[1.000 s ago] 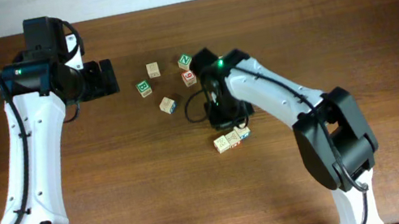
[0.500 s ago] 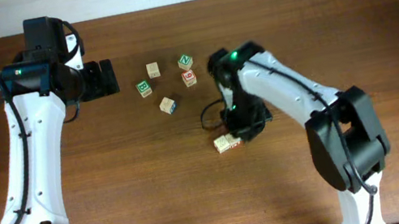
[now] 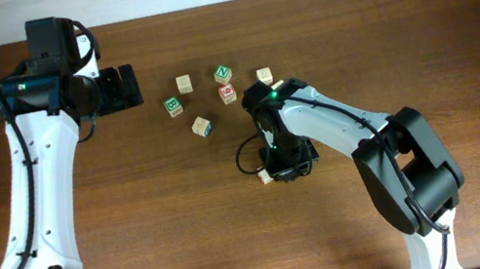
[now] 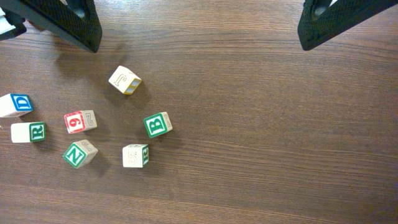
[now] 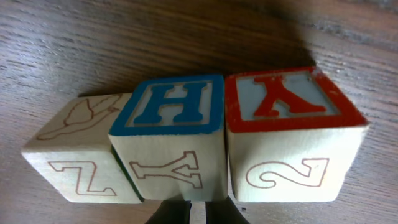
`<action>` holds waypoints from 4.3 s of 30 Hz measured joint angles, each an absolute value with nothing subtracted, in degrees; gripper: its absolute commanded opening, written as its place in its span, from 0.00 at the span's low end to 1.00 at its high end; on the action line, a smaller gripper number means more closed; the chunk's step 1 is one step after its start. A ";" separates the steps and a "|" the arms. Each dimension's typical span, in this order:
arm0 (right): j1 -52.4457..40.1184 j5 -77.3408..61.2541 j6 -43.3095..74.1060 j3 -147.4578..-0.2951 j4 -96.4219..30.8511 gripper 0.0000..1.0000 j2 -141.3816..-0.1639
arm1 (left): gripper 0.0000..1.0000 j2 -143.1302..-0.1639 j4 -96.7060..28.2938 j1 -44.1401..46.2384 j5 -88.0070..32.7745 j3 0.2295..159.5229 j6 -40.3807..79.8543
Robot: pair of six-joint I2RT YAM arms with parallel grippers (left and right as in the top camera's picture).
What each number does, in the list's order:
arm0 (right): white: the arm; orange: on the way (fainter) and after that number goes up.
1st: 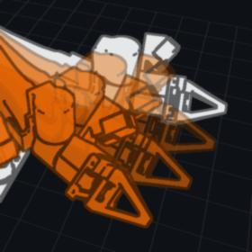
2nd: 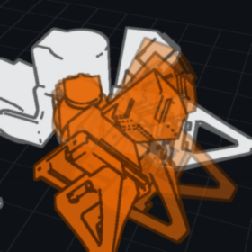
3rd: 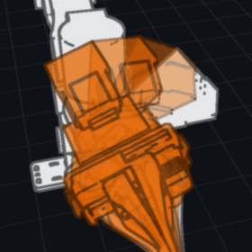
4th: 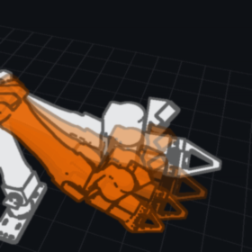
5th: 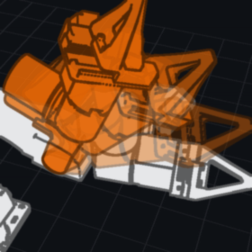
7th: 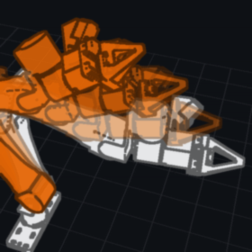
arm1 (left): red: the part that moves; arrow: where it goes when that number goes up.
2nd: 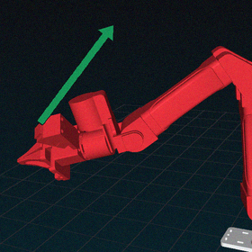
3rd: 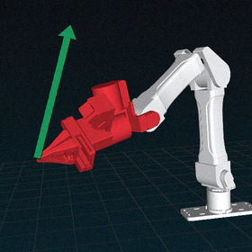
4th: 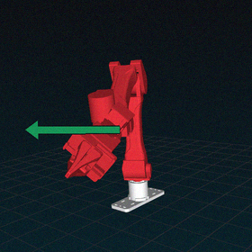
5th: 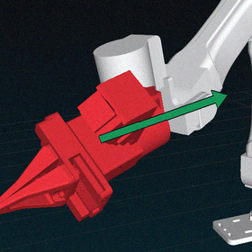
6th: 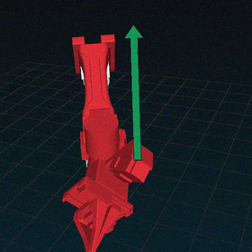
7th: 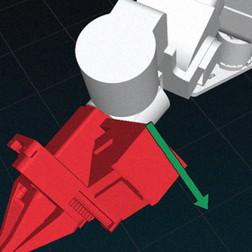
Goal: Rotate 3 blocks
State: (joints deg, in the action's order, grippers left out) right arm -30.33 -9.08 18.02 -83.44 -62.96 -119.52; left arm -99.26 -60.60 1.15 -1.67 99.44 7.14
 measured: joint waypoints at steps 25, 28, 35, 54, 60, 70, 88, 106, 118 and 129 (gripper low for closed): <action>-14.39 -15.70 11.33 -74.13 -52.82 0.12 -110.02 | 0.00 -99.83 -51.75 24.56 -20.23 72.29 29.26; -14.39 -16.71 11.35 -71.99 -50.61 0.12 -110.02 | 0.00 -99.83 -47.88 26.24 -23.64 68.60 30.65; -14.39 -18.39 11.33 -71.64 -46.63 0.12 -110.02 | 0.00 -99.85 -39.44 26.72 -26.65 61.60 32.08; -17.34 -19.59 11.99 -71.61 -48.84 0.11 -110.32 | 0.00 -105.65 -26.94 26.59 -27.81 59.46 35.03; -17.41 -20.58 12.01 -71.59 -47.86 0.12 -110.32 | 0.00 -105.65 -27.90 24.38 -27.00 59.46 34.92; -17.12 -20.18 10.92 -74.59 -50.74 0.29 -110.85 | 0.00 -105.67 -35.83 22.79 -25.23 66.19 25.39; -27.81 -6.70 32.86 -82.04 -43.29 0.19 -115.28 | 0.08 -105.71 -49.21 2.83 -7.40 82.78 19.03; -27.97 -8.47 31.94 -82.08 -46.11 0.19 -117.43 | 0.10 -105.71 -49.93 2.83 -6.57 82.78 19.03; -27.97 -10.48 28.64 -82.08 -46.74 0.19 -117.43 | 0.10 -105.71 -49.95 2.83 -6.57 82.78 19.03; -28.01 -11.92 23.68 -82.19 -44.99 0.13 -117.43 | 0.10 -105.71 -49.95 2.83 -6.57 82.78 19.03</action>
